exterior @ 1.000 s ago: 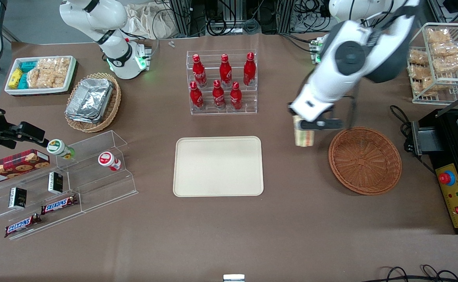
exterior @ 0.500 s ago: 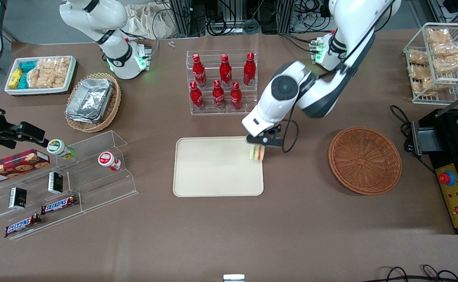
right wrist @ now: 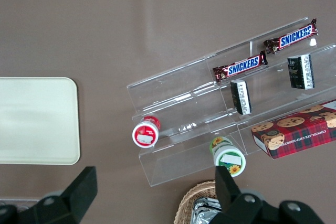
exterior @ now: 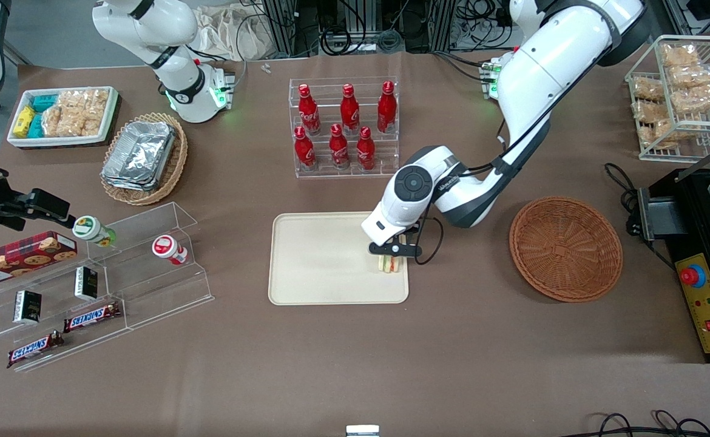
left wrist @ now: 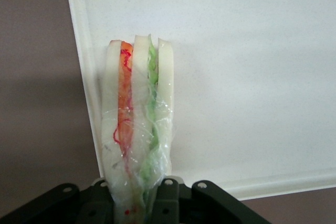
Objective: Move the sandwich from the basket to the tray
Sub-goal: 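Lower the sandwich onto the tray and open the left gripper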
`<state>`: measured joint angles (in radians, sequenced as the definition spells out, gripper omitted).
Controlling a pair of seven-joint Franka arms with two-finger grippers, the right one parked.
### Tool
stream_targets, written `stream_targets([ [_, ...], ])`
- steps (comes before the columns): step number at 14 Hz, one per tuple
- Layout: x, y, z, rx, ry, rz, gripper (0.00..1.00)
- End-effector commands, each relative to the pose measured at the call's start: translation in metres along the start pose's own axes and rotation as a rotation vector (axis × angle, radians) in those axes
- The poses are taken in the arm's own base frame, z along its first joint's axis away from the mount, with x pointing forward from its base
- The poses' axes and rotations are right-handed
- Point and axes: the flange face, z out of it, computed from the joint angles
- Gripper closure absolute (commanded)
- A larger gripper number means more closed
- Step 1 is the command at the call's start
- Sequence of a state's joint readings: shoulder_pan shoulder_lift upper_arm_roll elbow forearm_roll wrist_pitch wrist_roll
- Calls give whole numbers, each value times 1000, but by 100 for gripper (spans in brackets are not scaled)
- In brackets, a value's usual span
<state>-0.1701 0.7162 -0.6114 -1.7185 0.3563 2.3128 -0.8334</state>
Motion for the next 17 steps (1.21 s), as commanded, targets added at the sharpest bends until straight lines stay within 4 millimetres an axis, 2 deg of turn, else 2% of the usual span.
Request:
stream_targets([
  [1, 3, 5, 5, 13, 10, -9, 0],
  [9, 3, 4, 5, 36, 33, 11, 0],
  [11, 3, 4, -4, 39, 39, -20, 0],
  [13, 3, 2, -45, 76, 66, -62, 0],
  [15, 3, -5, -98, 123, 79, -88, 0],
  [16, 2, -12, -122, 140, 81, -106, 0],
  [17, 8, -28, -144, 145, 88, -136, 0],
])
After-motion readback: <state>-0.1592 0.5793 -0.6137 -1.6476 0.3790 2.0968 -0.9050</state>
